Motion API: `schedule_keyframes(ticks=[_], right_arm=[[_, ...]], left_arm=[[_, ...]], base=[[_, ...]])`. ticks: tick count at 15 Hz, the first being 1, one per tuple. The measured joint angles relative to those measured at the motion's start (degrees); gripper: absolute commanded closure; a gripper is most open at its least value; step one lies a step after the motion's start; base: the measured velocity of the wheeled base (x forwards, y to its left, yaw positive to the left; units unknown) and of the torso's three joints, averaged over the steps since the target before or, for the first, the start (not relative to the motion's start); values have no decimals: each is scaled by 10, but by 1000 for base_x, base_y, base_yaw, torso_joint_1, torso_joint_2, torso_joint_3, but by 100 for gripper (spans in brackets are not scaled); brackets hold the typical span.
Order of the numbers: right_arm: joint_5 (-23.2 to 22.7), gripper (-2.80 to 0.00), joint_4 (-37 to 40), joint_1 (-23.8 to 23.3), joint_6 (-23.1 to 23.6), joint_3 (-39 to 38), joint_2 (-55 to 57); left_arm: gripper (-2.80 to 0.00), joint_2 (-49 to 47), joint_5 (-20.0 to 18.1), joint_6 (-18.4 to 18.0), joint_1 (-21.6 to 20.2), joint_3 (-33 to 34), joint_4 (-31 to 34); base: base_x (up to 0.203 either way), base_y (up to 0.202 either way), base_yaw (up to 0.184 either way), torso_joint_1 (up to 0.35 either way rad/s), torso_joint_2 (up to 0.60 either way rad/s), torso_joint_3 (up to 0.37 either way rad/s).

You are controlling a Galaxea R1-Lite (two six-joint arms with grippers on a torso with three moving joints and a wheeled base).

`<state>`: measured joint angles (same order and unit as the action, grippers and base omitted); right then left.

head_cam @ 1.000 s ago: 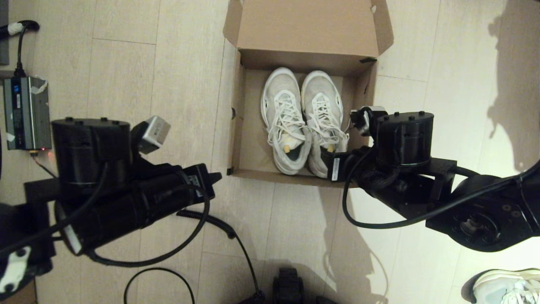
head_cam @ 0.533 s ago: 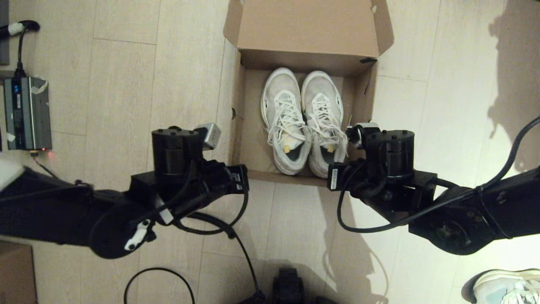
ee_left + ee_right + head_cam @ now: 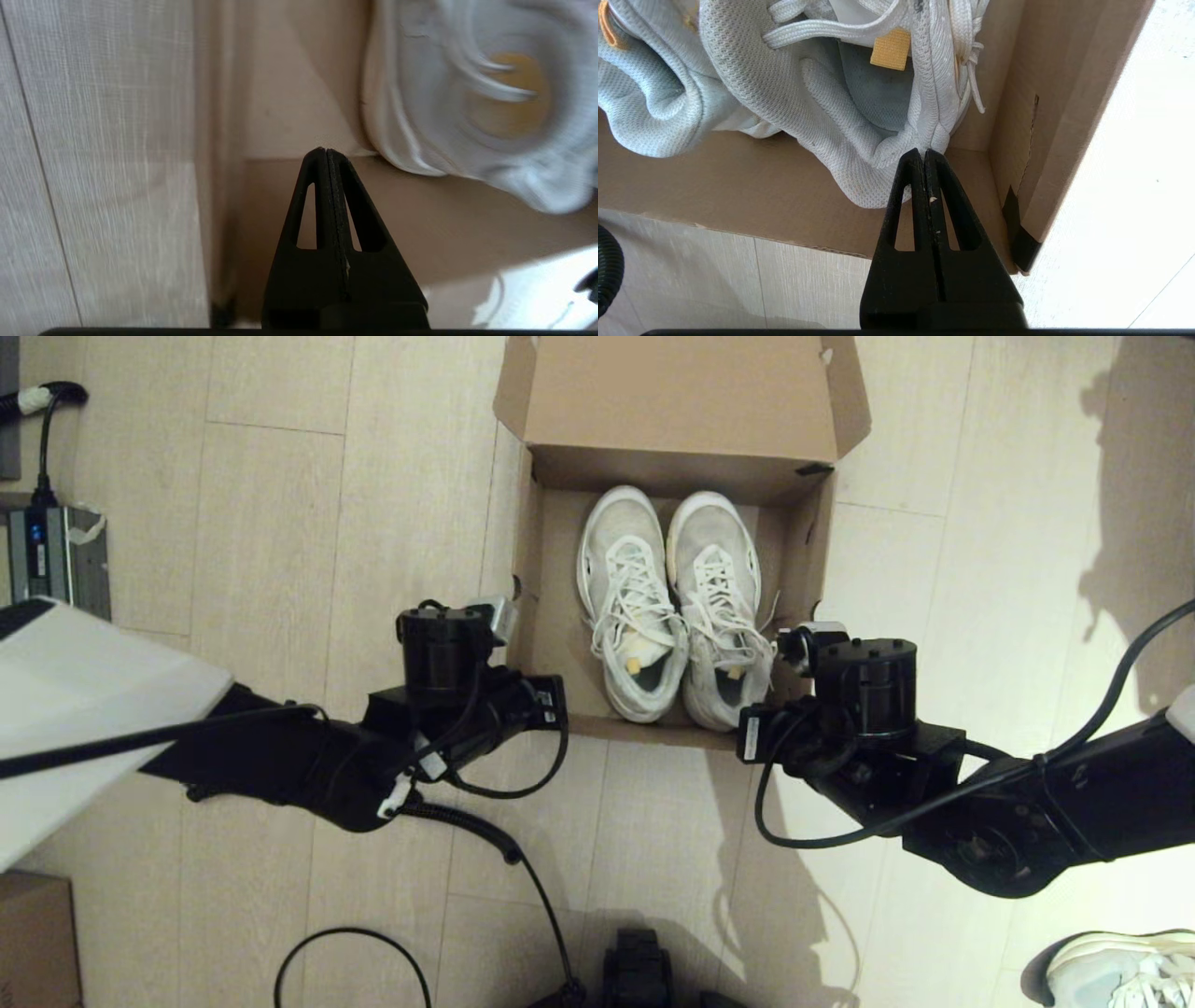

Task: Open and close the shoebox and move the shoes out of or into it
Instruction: Close the shoe box

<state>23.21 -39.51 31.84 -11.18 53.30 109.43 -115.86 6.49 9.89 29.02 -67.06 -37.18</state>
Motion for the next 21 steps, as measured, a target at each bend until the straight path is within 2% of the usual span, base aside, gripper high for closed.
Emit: schedule_keyframes(ticks=[8,16,21], right_arm=[[-1,0,-35,-26,2,-33,5],[-5,0,-11,-36,3,-40,-72],[-10,0,-7,-36,-2,-42,-57]], left_arm=[[0,-17,0,-1,-2,-4,1],[0,-16,3,-2,4,-2,3],[0,-16,3,-2,4,-3,3]], base=[[0,0,0,0,0,0],[0,0,0,0,0,0],[0,0,0,0,0,0]])
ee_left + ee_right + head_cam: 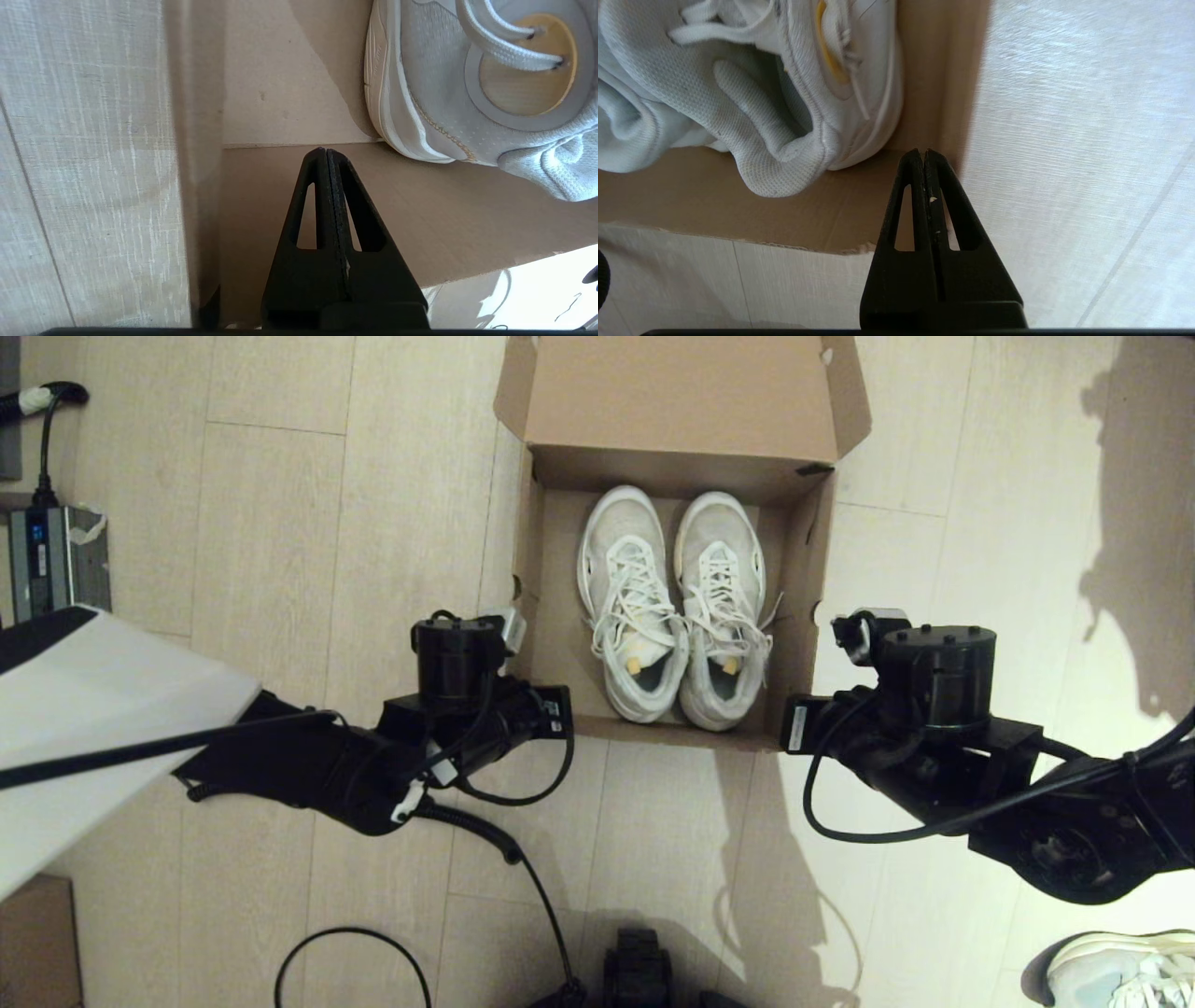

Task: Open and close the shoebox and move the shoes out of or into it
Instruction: Close the shoe box

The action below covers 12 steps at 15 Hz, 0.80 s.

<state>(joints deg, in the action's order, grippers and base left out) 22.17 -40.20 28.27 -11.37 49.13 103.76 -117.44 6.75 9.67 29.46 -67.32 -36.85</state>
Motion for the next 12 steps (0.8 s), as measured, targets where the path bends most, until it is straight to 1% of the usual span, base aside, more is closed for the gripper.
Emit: schedule_keyframes(ticks=[2,7,12], right_arm=[[-7,0,-11,0,0,4,20],[-7,0,-21,-1,1,-3,59],[-5,0,-29,6,-3,-43,66]], left_arm=[[0,-2,0,-2,0,-2,0],[0,0,-2,-2,3,5,8],[0,19,-3,-2,8,61,3]], base=[[0,0,0,0,0,0],[0,0,0,0,0,0],[0,0,0,0,0,0]])
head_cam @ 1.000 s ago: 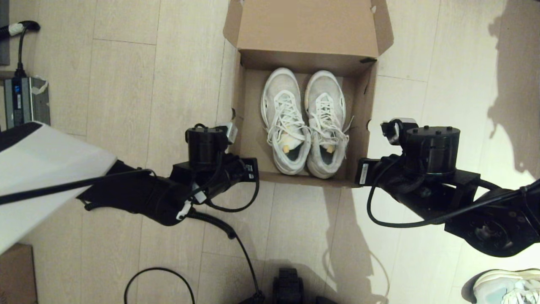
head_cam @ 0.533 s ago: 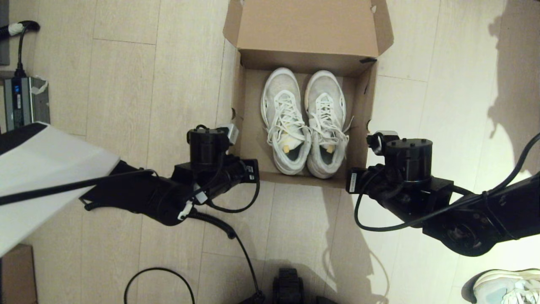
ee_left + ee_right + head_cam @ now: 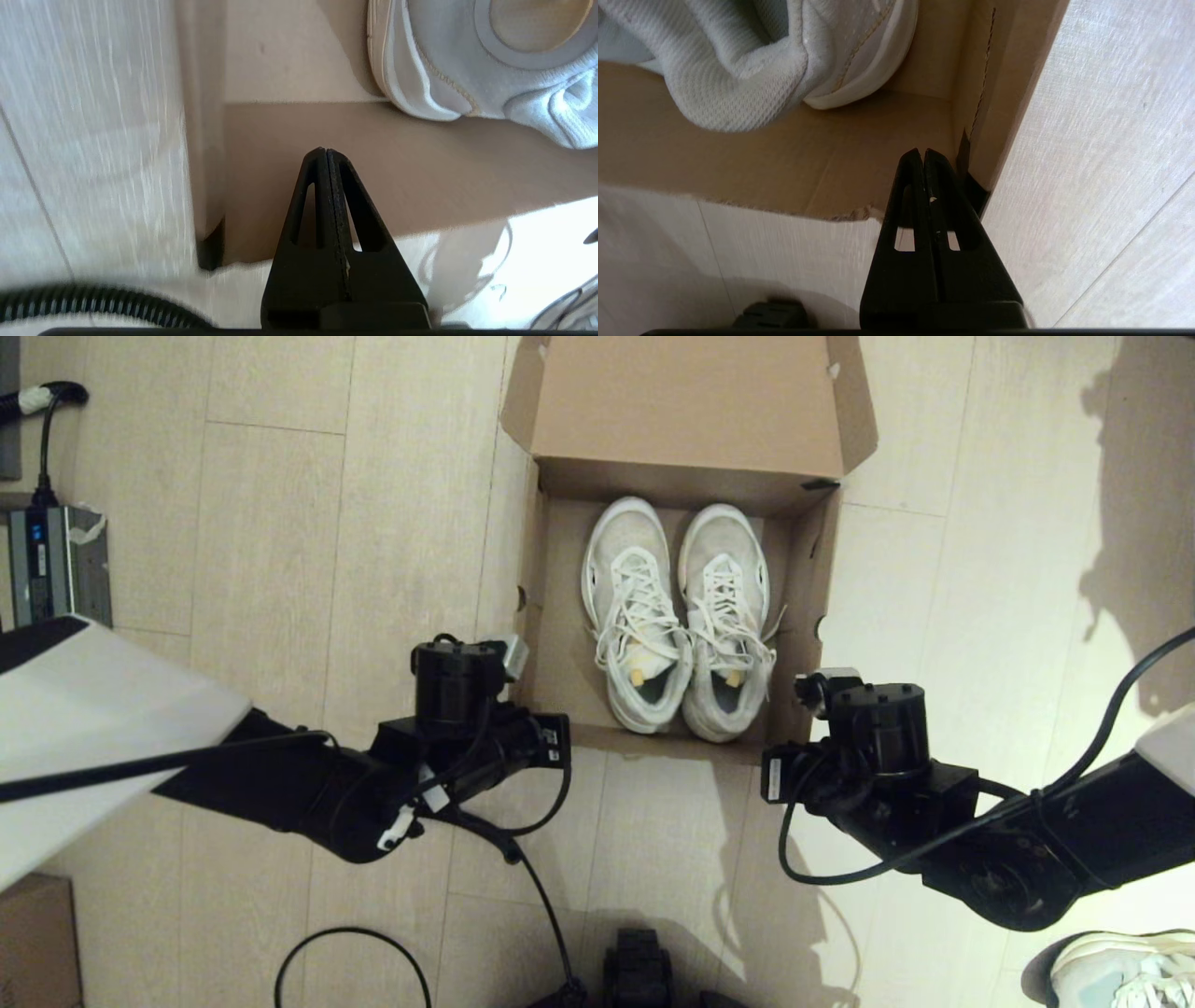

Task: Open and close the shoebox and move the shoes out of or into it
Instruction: Close the shoe box

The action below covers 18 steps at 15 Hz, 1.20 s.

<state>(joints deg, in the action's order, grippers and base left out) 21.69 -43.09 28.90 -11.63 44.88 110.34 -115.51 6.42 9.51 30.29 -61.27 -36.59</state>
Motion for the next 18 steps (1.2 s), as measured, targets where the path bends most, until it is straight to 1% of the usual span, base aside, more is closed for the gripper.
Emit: schedule_keyframes(ticks=[4,8,15,18], right_arm=[[3,0,-42,17,3,-44,-5],[4,0,-76,33,1,-102,-14],[8,0,-103,41,-1,-168,-32],[20,0,-106,45,0,-176,-54]], left_arm=[[0,26,2,0,10,48,-2],[0,52,4,2,30,112,-8],[0,69,35,4,64,230,-81],[0,86,48,4,69,243,-91]], base=[[0,0,0,0,0,0],[0,0,0,0,0,0],[0,0,0,0,0,0],[0,0,0,0,0,0]])
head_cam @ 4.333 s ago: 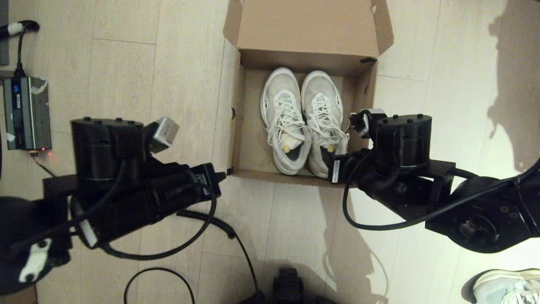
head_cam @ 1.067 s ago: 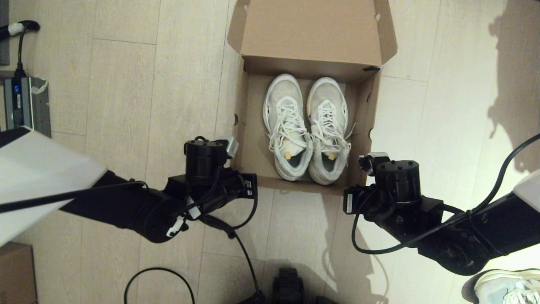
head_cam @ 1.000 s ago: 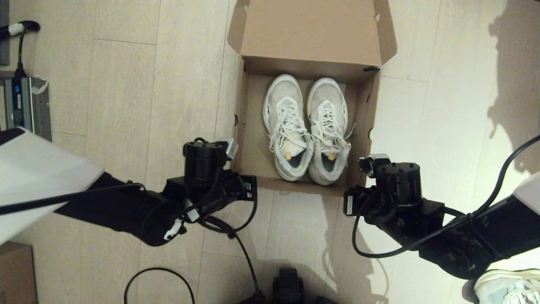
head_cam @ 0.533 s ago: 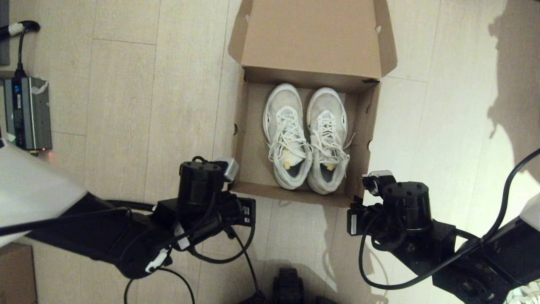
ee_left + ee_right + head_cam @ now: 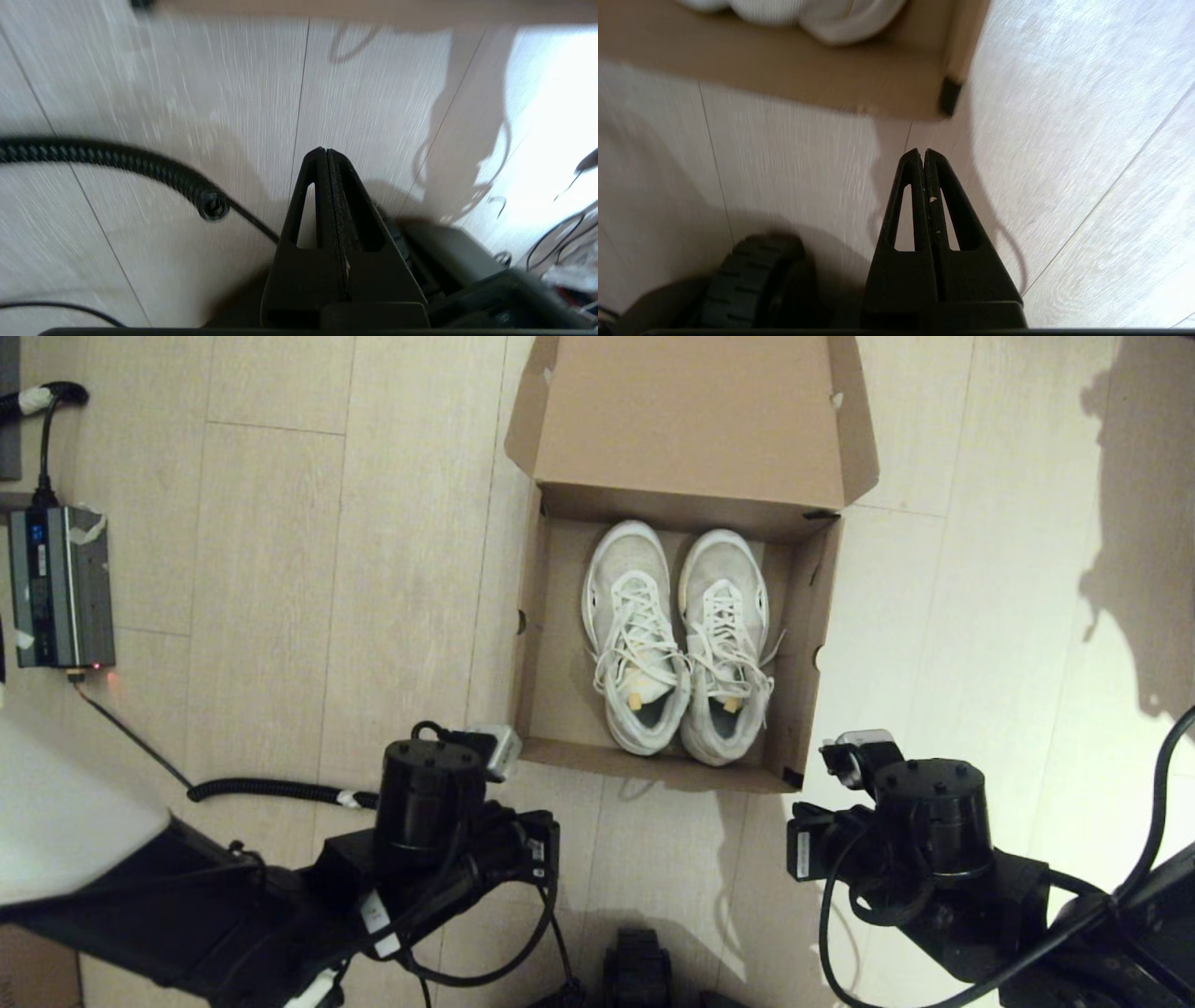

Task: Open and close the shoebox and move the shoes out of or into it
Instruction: Close the shoe box

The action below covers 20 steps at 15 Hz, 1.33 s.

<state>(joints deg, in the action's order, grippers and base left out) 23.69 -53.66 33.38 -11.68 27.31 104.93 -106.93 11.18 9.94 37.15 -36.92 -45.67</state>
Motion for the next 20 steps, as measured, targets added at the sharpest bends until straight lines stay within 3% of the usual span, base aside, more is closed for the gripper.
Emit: schedule_keyframes(ticks=[5,11,20], right_arm=[[3,0,0,1,3,36,-8],[5,0,-26,-5,7,60,50],[8,0,-108,2,6,-36,84]], left_arm=[[0,27,1,-4,-11,-84,7],[0,-49,-2,-11,-37,-148,2],[0,-41,24,-21,-12,-32,-9]], base=[[0,0,0,0,0,0],[0,0,0,0,0,0],[0,0,0,0,0,0]])
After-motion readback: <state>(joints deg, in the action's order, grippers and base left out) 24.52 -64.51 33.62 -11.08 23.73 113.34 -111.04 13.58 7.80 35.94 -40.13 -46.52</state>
